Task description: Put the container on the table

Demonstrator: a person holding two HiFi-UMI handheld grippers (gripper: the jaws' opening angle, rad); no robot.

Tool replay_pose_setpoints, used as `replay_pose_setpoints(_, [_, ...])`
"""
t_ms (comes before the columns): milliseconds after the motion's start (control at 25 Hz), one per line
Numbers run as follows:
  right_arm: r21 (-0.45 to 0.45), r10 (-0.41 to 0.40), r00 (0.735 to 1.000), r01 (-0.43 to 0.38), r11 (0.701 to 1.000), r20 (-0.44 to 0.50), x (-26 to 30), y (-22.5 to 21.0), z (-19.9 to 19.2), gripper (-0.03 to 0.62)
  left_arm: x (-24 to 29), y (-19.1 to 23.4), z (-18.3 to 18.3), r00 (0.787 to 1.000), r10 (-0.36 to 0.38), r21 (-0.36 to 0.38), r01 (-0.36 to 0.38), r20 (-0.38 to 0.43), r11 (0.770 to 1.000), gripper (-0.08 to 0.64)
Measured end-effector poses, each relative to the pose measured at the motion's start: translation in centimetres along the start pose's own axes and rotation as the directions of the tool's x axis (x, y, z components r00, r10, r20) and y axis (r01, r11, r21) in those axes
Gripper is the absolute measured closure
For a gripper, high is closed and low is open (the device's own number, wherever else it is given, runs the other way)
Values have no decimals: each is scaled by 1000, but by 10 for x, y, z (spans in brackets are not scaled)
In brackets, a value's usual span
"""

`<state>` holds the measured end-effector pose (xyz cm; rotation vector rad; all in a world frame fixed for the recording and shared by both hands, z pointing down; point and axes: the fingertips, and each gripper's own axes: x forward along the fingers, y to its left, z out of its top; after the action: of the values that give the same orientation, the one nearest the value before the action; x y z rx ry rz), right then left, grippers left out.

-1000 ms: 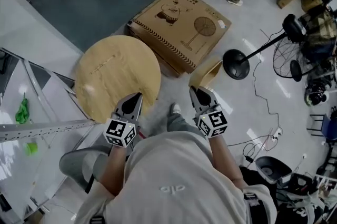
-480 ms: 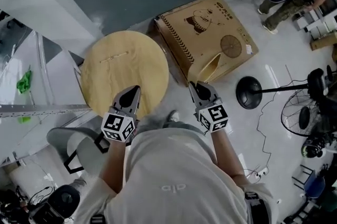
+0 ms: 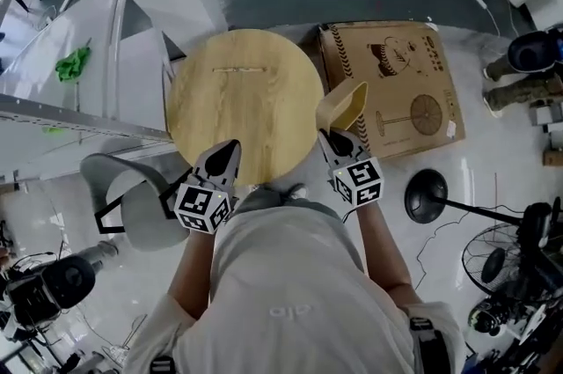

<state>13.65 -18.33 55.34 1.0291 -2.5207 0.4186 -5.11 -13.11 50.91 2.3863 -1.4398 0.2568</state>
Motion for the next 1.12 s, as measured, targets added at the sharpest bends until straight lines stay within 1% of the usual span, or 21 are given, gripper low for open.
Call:
replay_pose_setpoints(120, [-34,47,997,-49,998,-66,38,18,-6,558,-17,30,-6,998,62,-29,-62,9,998,543])
replay_pose_setpoints(280, [-84,110,982,-123,989,-154,86,46,-17,558,-34,65,-12,993,117,-48,-116,8,992,543])
replay_pose_setpoints(440, [-130,160,960,-194,972,-230,128,79,-21,558,-59,98,-13,987,163,-71,-162,0,984,543])
replay_pose_setpoints(600, [-167,199,930,-259,951,-309,172,114,-38,558,-83,130,-26,979,204,-100,-204,-14,974,543])
replay_pose_setpoints(800, [-206,216,890,-317,926,-402,215,147,-65,558,-108,160,-46,970,242,-132,-245,-35,961,543])
replay_pose_setpoints(1000, [-234,220,859,-358,904,-463,247,167,-88,558,-123,179,-60,961,272,-150,-277,-52,949,543])
replay_pose_setpoints(1120, [-231,224,843,-373,899,-489,263,178,-98,558,-132,189,-68,956,288,-160,-294,-58,942,543])
